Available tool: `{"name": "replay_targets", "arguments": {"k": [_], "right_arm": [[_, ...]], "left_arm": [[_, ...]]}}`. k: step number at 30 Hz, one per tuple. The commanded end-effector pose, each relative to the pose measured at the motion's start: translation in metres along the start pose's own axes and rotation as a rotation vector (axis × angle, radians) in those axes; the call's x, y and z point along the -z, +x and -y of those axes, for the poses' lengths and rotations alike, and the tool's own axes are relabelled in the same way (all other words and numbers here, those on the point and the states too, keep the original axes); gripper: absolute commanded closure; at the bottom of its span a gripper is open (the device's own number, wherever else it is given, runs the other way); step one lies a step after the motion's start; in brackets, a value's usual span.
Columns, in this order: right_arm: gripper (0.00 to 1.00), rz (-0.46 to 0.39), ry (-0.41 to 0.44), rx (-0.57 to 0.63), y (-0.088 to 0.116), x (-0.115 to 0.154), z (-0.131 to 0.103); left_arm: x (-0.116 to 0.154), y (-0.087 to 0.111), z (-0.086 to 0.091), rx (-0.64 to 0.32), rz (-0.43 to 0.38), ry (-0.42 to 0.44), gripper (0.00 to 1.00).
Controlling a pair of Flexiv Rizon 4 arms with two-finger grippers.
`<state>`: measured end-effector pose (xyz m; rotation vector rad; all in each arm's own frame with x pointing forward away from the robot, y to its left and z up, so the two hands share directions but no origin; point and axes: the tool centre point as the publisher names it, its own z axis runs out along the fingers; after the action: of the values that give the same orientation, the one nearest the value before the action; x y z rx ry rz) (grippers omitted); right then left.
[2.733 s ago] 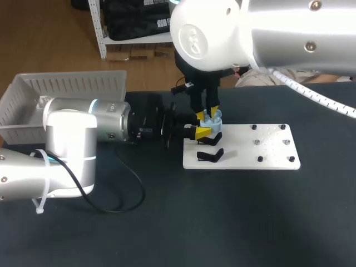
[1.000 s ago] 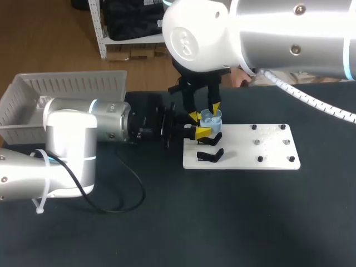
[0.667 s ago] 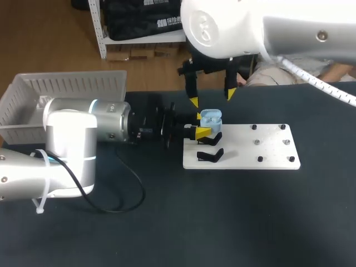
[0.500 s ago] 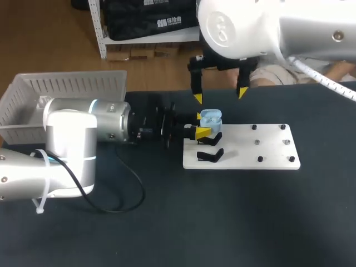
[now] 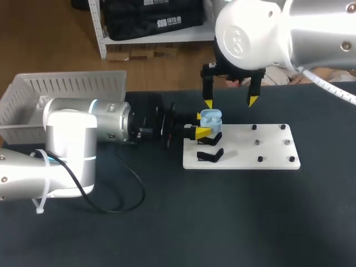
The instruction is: Pick up each earbud case from the left stands, insert the matching earbuds, close the lid, and place the case in the box.
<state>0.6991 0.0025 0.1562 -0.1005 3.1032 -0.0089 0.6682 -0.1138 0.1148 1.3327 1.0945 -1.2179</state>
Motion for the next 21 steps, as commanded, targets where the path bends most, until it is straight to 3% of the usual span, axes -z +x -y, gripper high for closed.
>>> {"name": "replay_targets", "arguments": {"k": [1, 9, 11, 18, 21], "right_arm": [[0.00, -0.018, -0.003, 0.006, 0.003, -0.002, 0.001], [0.00, -0.057, -0.013, 0.025, 0.016, -0.003, 0.000], [0.00, -0.034, 0.010, 0.012, 0.016, -0.001, 0.003], [0.00, 0.214, -0.005, -0.128, 0.015, 0.037, 0.031], [0.00, 0.244, -0.016, -0.172, 0.019, 0.046, 0.046]], "left_arm": [[0.000, 0.001, 0.000, -0.004, 0.003, -0.003, 1.00], [0.000, 0.001, 0.000, -0.004, 0.003, -0.003, 1.00], [0.000, 0.001, 0.000, -0.004, 0.003, -0.003, 1.00], [0.000, 0.001, 0.000, -0.004, 0.003, -0.003, 1.00], [0.020, -0.003, -0.008, 0.002, -0.007, -0.051, 1.00]]}}
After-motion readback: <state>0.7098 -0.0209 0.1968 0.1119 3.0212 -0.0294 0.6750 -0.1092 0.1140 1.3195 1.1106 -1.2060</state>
